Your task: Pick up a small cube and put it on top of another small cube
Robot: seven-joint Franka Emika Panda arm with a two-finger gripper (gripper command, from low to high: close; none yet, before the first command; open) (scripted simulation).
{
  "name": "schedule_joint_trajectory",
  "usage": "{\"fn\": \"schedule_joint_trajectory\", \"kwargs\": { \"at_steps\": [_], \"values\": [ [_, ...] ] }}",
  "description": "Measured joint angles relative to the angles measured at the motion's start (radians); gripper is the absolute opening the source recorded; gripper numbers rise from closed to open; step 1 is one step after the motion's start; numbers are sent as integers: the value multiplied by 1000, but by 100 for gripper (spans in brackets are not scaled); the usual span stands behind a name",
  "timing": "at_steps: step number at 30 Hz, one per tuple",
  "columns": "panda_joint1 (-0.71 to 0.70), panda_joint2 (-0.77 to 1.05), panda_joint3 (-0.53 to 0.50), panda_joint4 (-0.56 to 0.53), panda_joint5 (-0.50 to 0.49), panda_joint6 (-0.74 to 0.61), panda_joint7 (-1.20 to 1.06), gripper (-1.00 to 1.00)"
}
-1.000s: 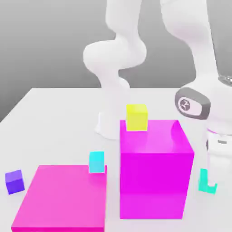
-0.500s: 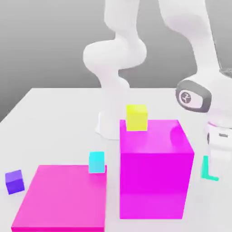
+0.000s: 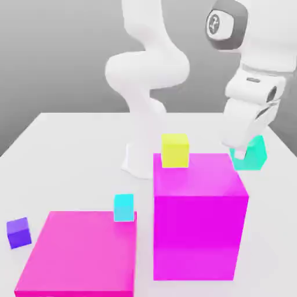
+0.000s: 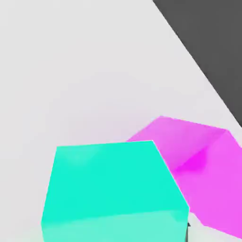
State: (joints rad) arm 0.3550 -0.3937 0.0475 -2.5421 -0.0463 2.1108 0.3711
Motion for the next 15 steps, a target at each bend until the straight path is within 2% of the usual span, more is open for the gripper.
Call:
{"fn": "schedule_joint_trajectory", "kwargs": {
  "at_steps": [7,9,12,13,15],
  "values": [
    [-108,-252,-78,-35,-4,-196,30,-100],
    [-122,-279,-100,-77,8,-169,23,-100],
    [-129,-255,-107,-163,10,-56,19,-100],
    [-131,-247,-107,-184,10,-27,19,100],
    [-131,-247,-107,-184,11,-27,19,100]
  ]
}}
